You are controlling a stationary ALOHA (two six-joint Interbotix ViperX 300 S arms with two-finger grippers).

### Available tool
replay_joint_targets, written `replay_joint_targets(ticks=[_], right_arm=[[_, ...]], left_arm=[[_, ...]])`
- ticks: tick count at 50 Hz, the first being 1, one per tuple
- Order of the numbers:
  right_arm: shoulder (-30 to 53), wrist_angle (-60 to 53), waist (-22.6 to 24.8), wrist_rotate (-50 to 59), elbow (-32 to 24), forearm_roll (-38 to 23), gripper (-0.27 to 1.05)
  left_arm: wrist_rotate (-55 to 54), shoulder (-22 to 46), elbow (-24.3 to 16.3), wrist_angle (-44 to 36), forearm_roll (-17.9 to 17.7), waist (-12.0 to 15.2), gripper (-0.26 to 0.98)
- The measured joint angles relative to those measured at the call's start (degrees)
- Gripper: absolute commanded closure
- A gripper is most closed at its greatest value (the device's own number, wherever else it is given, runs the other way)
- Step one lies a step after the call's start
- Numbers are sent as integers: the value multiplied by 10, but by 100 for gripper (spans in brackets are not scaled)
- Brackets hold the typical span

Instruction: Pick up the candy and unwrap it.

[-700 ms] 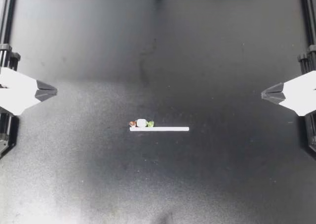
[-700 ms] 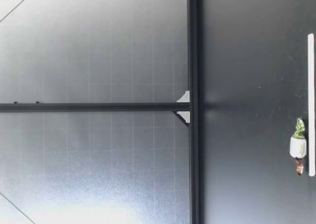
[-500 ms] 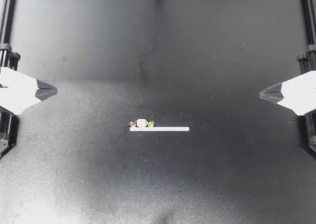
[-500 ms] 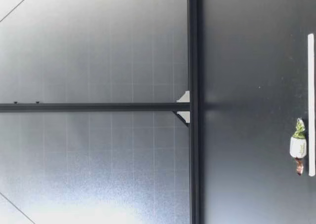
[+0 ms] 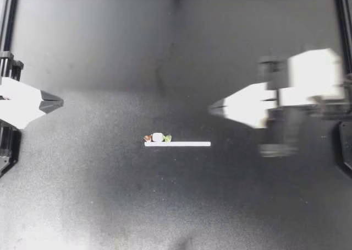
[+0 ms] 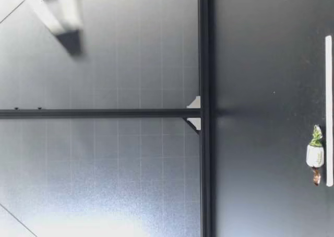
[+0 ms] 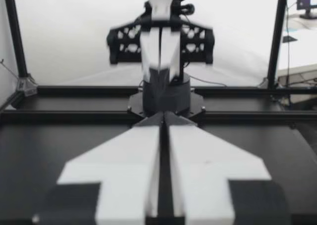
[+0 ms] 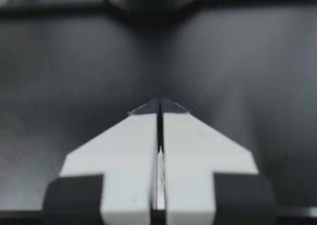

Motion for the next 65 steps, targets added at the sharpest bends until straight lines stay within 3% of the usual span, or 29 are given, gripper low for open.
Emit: replay_joint_targets(ticks=[5,14,18,36,65], right_arm=[[62,64,-6,-3,-49,0,71],[161,142,-6,-5,-120,-2,33],[196,156,-7,-4,-138,-2,23],[310,217,-6,-3,-205,-2,23],[389,271,3,25,-266,-2,24]], left_arm=[[0,1,2,0,0,0,81],[0,6,7,0,0,-1,81],[-1,9,11,0,0,0,81],[-1,12,17,0,0,-1,81],[-1,12,20,2,0,-1,81]])
